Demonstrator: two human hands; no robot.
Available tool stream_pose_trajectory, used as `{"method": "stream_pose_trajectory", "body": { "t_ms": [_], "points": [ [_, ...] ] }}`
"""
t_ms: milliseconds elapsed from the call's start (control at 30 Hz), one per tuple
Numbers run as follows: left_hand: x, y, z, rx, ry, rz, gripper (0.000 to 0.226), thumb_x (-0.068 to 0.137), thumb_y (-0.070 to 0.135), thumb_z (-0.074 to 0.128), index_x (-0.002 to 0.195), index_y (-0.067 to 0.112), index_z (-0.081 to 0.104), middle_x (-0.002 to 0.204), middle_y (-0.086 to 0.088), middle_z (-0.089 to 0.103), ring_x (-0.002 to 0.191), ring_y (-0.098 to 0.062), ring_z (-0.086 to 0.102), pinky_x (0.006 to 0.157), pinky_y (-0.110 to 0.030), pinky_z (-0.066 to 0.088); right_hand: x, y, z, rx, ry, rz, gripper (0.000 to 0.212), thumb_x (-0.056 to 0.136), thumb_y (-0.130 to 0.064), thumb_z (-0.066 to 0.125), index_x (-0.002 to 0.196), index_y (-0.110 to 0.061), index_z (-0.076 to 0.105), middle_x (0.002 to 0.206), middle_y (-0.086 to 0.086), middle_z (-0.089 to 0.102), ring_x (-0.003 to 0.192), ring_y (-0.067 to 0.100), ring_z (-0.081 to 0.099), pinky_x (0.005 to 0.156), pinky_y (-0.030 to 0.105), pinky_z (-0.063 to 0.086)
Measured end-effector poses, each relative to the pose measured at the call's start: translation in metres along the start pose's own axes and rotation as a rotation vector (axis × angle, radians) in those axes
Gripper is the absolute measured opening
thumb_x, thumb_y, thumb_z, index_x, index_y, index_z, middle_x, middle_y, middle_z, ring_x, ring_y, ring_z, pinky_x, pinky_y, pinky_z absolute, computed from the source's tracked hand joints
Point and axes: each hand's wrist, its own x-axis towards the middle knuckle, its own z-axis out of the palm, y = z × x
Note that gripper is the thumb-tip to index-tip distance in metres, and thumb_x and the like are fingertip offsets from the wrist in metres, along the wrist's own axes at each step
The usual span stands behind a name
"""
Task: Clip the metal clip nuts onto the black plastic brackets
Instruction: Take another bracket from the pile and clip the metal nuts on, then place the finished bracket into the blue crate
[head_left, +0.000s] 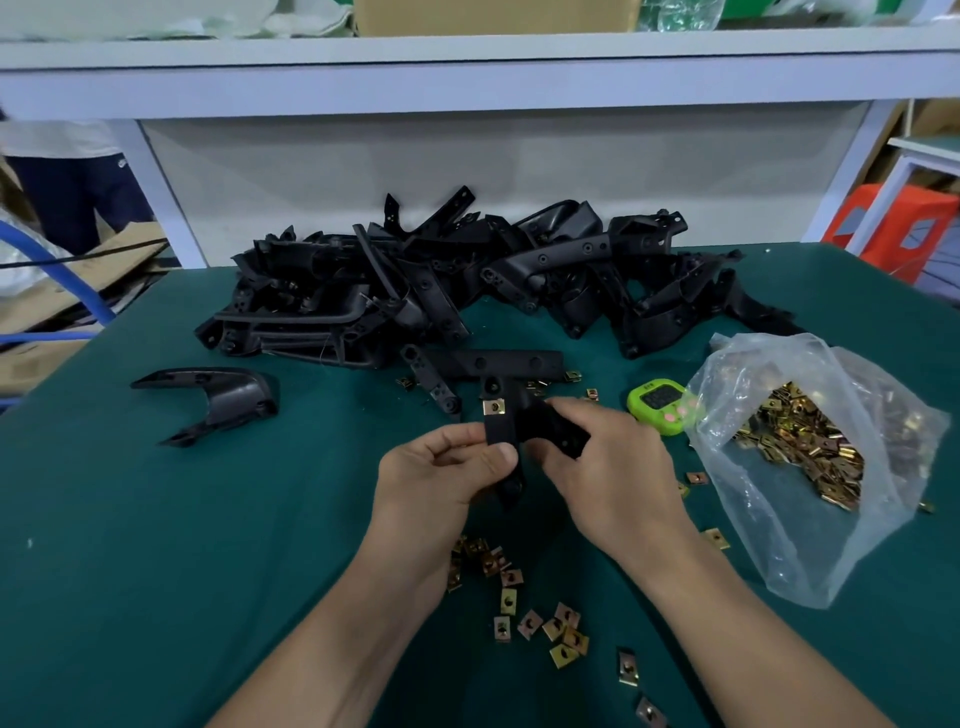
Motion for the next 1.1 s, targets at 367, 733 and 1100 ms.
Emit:
{"method": "stream_pose_trajectory", "body": {
  "t_ms": [367,733,1100],
  "points": [
    [-0.006,-0.007,0.005,0.478,-0.103,0.226,0.031,0.084,0.014,0.077,0.100,0.040,0.073,0.090,0.013,0.078,0.084,-0.003,0.072,0.072,-0.017,0.057,0.001,-0.006,-0.002,-0.083,0.010,0.060,0.026,0.087,-0.047,0.071,0.112,-0.041,0.066,0.085,-0.014,0.070,0.079,0.014,0.065,0.074,0.037,0.057],
    [-0.011,0.026,0.042,0.532,-0.002,0.360,0.025,0.096,0.016,0.065,0.106,0.038,0.073,0.092,0.012,0.077,0.092,-0.014,0.071,0.090,-0.046,0.059,-0.031,-0.038,-0.065,-0.123,-0.105,0.004,0.030,0.095,-0.012,0.060,0.122,-0.023,0.051,0.079,-0.007,0.052,0.067,0.014,0.051,0.052,0.023,0.035],
    [-0.112,0.034,0.190,0.529,-0.436,0.532,0.036,0.090,0.042,0.056,0.063,0.019,0.050,0.051,0.010,0.051,0.054,-0.016,0.049,0.059,-0.037,0.041,-0.162,-0.005,-0.205,0.215,0.143,0.234,0.043,0.085,-0.001,0.063,0.119,-0.028,0.065,0.094,0.008,0.069,0.076,0.016,0.057,0.074,0.033,0.047]
  ]
}}
